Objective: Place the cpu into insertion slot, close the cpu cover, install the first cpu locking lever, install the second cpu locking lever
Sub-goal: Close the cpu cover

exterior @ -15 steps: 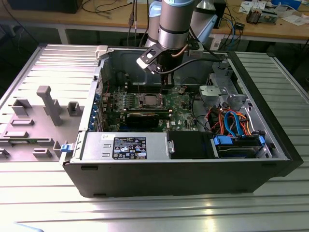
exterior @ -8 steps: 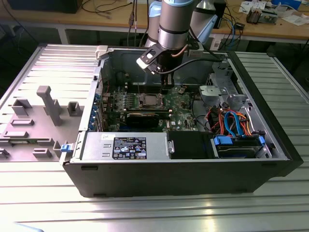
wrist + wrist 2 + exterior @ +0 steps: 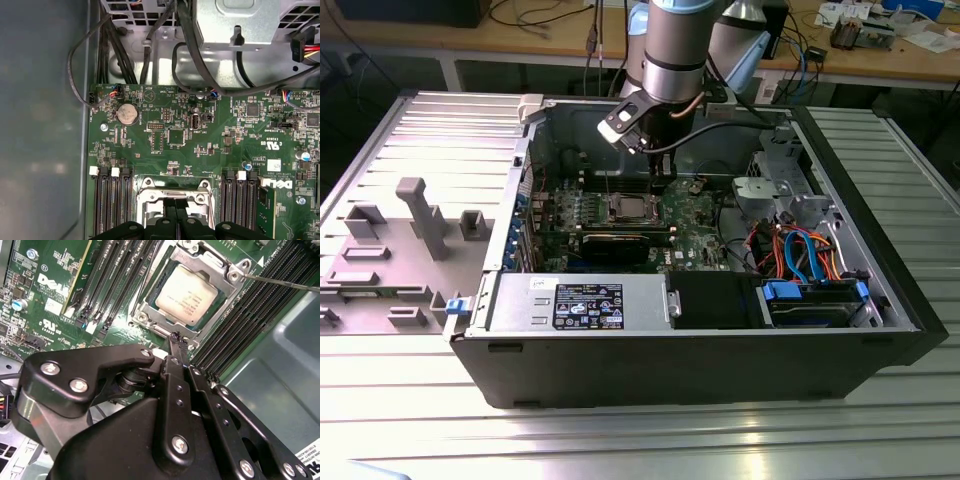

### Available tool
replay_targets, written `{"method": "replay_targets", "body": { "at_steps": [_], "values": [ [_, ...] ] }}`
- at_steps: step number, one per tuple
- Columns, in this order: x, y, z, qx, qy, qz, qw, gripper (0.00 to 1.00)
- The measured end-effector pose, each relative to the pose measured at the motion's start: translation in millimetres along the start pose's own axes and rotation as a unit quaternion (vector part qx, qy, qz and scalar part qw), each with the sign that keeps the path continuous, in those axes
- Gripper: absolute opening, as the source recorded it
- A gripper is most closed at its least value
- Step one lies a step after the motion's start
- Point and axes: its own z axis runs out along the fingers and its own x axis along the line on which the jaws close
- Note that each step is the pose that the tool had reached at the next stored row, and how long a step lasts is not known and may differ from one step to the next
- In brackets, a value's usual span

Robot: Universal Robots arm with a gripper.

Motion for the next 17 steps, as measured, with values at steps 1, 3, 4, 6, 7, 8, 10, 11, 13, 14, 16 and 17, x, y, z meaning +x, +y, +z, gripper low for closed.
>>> {"method": "replay_targets", "body": {
  "at_steps": [1, 3, 4, 6, 7, 8, 10, 11, 13, 14, 16, 17],
  "values": [
    [0.0, -0.8, 0.1, 0.0000, 0.0000, 0.000, 1.00000, 0.11],
    [0.1, -1.9, 0.7, 0.0000, 0.0002, -0.001, 1.00000, 0.11],
    [-0.4, -2.3, 1.7, 0.0001, 0.0001, -0.002, 1.00000, 0.11],
    [-0.9, -3.7, 3.3, 0.0002, 0.0006, -0.008, 0.99997, 0.11],
    [-1.0, -4.4, 3.9, 0.0002, 0.0011, -0.011, 0.99994, 0.11],
    [-0.9, -6.4, 4.4, 0.0002, 0.0015, -0.014, 0.99990, 0.11],
    [-0.6, -14.0, 6.4, 0.0006, 0.0017, -0.020, 0.99979, 0.11],
    [-0.8, -15.3, 7.1, 0.0007, 0.0016, -0.021, 0.99977, 0.11],
    [-3.1, -17.0, 8.9, 0.0007, 0.0016, -0.023, 0.99973, 0.11],
    [-5.3, -18.2, 9.9, 0.0008, 0.0016, -0.025, 0.99970, 0.11],
    [-6.7, -22.2, 11.2, 0.0007, 0.0025, -0.027, 0.99964, 0.11],
    [-6.7, -22.9, 11.4, 0.0007, 0.0030, -0.027, 0.99962, 0.11]
  ]
}}
